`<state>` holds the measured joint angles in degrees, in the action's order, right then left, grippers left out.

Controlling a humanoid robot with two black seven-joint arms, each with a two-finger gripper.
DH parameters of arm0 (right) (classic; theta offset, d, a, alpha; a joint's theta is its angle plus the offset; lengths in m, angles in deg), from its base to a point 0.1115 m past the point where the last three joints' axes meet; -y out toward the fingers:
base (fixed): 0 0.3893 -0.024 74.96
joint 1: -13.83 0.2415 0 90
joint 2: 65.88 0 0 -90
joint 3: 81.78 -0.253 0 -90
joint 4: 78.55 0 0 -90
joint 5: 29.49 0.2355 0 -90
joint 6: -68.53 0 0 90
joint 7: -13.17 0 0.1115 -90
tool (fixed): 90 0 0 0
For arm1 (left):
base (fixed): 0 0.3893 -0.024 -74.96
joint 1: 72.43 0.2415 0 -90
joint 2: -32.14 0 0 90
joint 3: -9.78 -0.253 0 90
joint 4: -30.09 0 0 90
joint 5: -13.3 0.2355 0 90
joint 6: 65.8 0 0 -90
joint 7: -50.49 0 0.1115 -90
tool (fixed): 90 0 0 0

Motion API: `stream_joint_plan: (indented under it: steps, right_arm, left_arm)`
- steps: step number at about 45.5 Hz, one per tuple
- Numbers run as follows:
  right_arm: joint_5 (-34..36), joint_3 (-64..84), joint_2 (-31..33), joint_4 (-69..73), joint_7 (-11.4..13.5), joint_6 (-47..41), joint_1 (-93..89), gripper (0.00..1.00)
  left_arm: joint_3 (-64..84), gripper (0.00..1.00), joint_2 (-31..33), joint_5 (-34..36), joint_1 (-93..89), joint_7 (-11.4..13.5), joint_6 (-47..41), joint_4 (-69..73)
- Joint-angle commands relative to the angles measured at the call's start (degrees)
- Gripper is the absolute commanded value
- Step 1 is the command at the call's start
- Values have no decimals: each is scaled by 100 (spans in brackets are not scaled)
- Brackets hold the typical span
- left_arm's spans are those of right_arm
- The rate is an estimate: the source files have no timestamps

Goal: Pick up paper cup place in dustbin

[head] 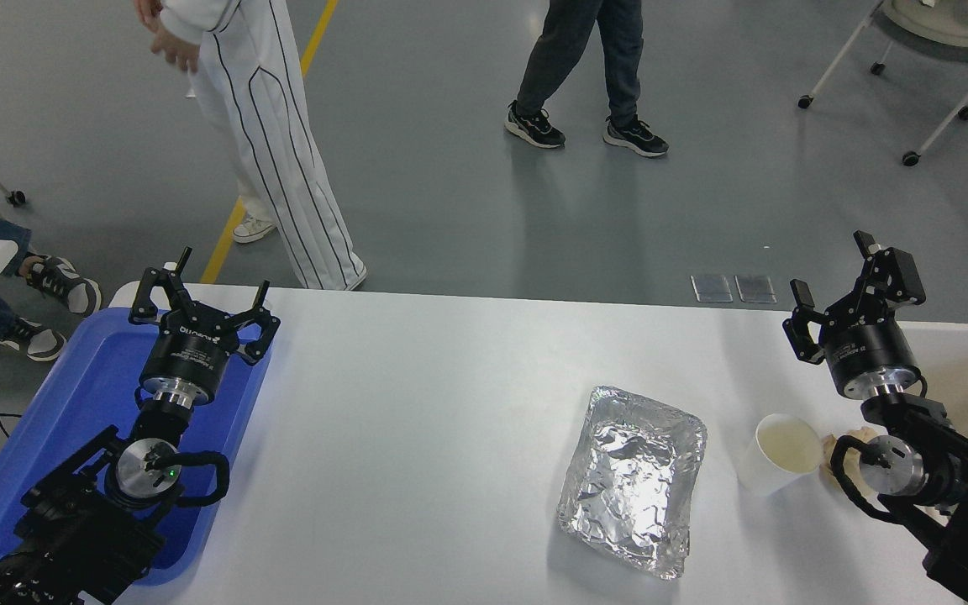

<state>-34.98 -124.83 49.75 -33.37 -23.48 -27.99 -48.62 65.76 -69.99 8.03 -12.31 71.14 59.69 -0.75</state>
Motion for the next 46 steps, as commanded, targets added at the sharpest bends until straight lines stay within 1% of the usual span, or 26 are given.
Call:
stream_joint_plan:
  steps: [1, 11, 34, 46]
  right_arm:
    - [-4, -1, 3, 0, 0, 2, -4, 100]
    - [-13, 17, 258, -44, 0, -33, -13, 100]
    - [48, 377, 267, -8, 9, 20, 5, 100]
    - [101, 1334, 556, 71, 9, 37, 400, 100]
  left_arm:
    - [0, 100, 0, 0, 0, 0, 2, -1]
    - [0, 100, 0, 0, 0, 0, -7, -1]
    - [0, 100, 0, 0, 0, 0, -7, -1]
    - [0, 100, 0, 0, 0, 0, -7, -1]
